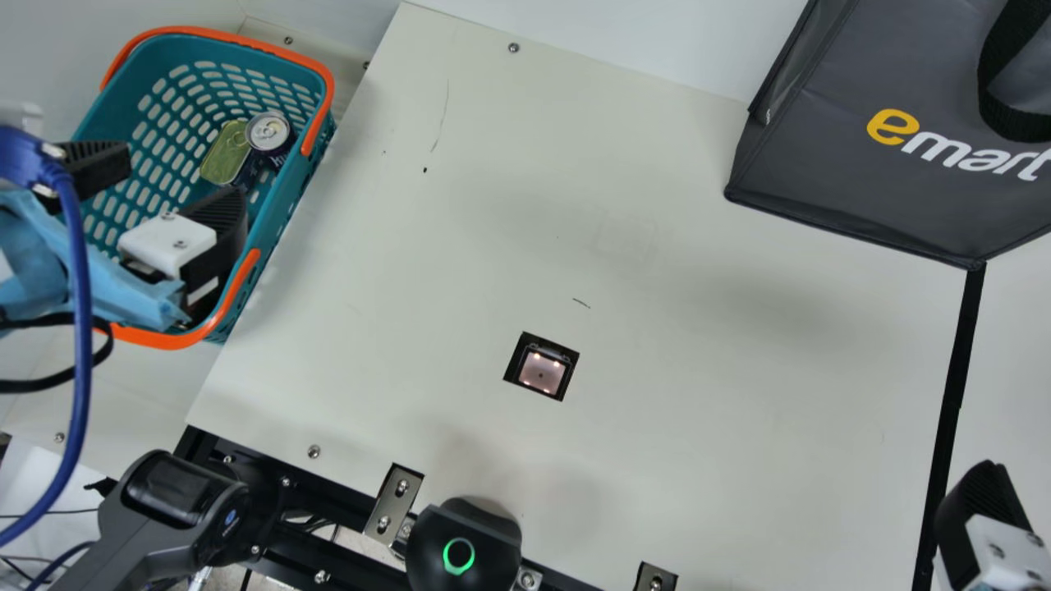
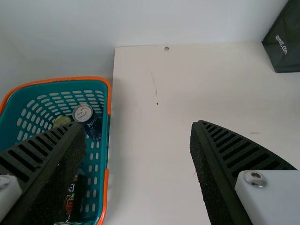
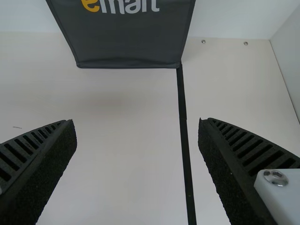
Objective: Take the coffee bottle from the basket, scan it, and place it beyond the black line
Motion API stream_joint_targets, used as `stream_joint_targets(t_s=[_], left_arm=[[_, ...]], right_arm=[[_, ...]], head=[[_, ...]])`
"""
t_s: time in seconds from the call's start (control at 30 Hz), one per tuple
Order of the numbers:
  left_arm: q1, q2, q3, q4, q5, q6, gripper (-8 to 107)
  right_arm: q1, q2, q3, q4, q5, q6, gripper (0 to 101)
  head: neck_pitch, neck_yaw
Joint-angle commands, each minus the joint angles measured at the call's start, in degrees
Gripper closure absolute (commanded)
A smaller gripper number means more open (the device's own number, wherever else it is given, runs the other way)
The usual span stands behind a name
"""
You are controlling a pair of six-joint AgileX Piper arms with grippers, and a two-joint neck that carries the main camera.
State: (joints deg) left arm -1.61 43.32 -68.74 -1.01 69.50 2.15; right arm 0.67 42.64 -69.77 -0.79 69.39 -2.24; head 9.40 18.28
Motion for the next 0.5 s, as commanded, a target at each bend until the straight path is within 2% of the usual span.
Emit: stream_joint_targets(t_s=[0.0, 0.47], left_arm=[[0.2, 0.0, 0.2, 0.5, 0.1, -0.3, 9], [4.3, 0.7, 2.8, 2.9, -1.7, -2.3, 9]], right_arm=[[0.0, 0.0, 0.0, 0.0, 0.0, 0.0, 10], [0.0, 0.0, 0.0, 0.0, 0.0, 0.0, 10]], head=[[-1.5, 0.1], [-1.5, 0.1]])
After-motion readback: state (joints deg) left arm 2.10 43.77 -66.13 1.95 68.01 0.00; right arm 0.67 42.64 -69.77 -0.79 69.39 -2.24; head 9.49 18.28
